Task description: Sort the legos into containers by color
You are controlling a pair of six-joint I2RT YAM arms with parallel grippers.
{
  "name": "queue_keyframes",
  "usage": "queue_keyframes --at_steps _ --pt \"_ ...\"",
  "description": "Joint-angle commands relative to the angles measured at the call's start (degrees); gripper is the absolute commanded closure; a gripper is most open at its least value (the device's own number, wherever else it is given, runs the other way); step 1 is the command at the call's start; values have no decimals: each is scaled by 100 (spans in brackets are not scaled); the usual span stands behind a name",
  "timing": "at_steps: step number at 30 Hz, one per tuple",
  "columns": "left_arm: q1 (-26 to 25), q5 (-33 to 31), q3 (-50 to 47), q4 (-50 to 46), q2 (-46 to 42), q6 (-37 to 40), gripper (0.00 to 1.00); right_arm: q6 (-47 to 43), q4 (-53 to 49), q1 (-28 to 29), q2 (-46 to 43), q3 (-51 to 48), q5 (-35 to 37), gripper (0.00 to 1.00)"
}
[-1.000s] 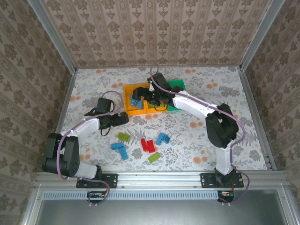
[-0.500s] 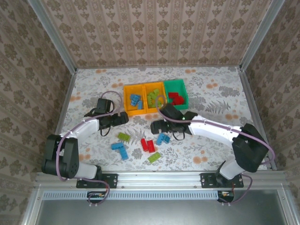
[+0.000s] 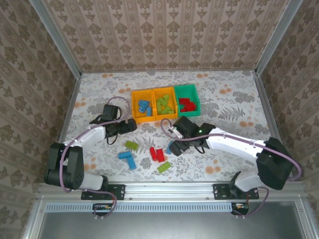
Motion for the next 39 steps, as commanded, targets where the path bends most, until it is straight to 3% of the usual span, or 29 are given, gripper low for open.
queue_keyframes --at_steps 1,15,19,28,34,39 --pt "-9 -39 45 -38 -57 -57 0 -812 -605 137 480 295 -212 4" --pt "-9 -60 75 -75 -29 -72 0 -1254 -312 144 1423 585 -111 11" --pt "-9 -59 93 -92 -23 -68 0 -1327 -319 122 1653 699 -87 23" --pt "-9 -81 43 -85 -23 -66 0 -1249 -236 42 1453 592 2 60" --pt "-9 -76 23 -58 -21 -66 0 -1015 -158 -84 892 454 43 65" --pt "-10 -66 22 -34 -29 -84 0 -573 494 -332 327 543 -581 66"
